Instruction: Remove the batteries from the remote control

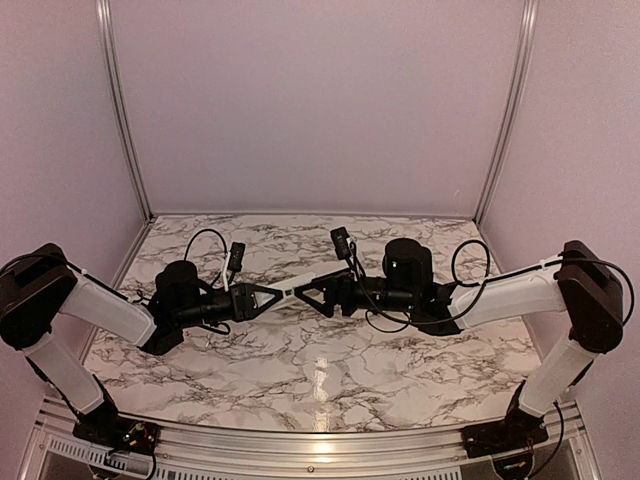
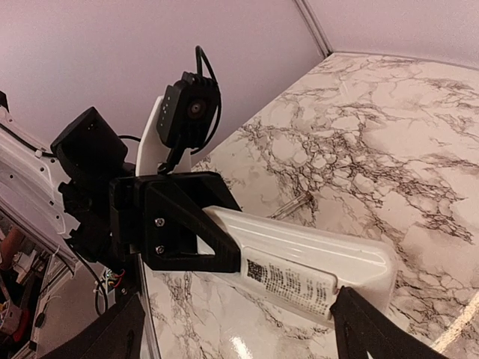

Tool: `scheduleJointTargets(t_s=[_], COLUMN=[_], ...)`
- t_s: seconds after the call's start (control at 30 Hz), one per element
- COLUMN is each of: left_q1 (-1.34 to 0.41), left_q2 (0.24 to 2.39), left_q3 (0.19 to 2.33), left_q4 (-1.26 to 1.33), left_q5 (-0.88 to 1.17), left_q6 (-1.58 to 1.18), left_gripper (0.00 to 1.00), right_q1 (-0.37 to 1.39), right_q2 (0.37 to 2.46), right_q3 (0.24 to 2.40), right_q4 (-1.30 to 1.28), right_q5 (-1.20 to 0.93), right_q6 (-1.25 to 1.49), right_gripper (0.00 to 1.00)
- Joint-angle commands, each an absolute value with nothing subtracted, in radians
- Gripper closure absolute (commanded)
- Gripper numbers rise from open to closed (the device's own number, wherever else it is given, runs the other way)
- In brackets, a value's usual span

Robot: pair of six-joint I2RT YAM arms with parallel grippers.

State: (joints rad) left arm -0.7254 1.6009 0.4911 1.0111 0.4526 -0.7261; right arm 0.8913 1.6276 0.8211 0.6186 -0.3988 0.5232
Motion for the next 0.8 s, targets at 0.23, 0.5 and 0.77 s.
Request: scheduleJointTargets(t_s=[0.23, 0.5, 0.77], left_q1=[-0.750, -0.748, -0.748], left_q2=[1.602, 1.592, 1.588], left_q3=[0.551, 0.548, 0.546], left_q4=[0.983, 0.972, 0.972], left_q5=[0.424, 0.416, 0.418], left_q6=[-0.695, -0.690, -0.686], left_gripper=[1.00, 1.00, 1.00], right_q1=[0.938, 0.939, 0.939], right_q2=[1.630, 1.646, 1.674], right_q3=[0.828, 0.833, 0.843], right_q4=[0.676, 0.679, 0.685], right_q5=[-0.559, -0.558, -0.559], right_q6=[0.531, 0.533, 0.540], right_gripper=[0.15, 0.16, 0.16])
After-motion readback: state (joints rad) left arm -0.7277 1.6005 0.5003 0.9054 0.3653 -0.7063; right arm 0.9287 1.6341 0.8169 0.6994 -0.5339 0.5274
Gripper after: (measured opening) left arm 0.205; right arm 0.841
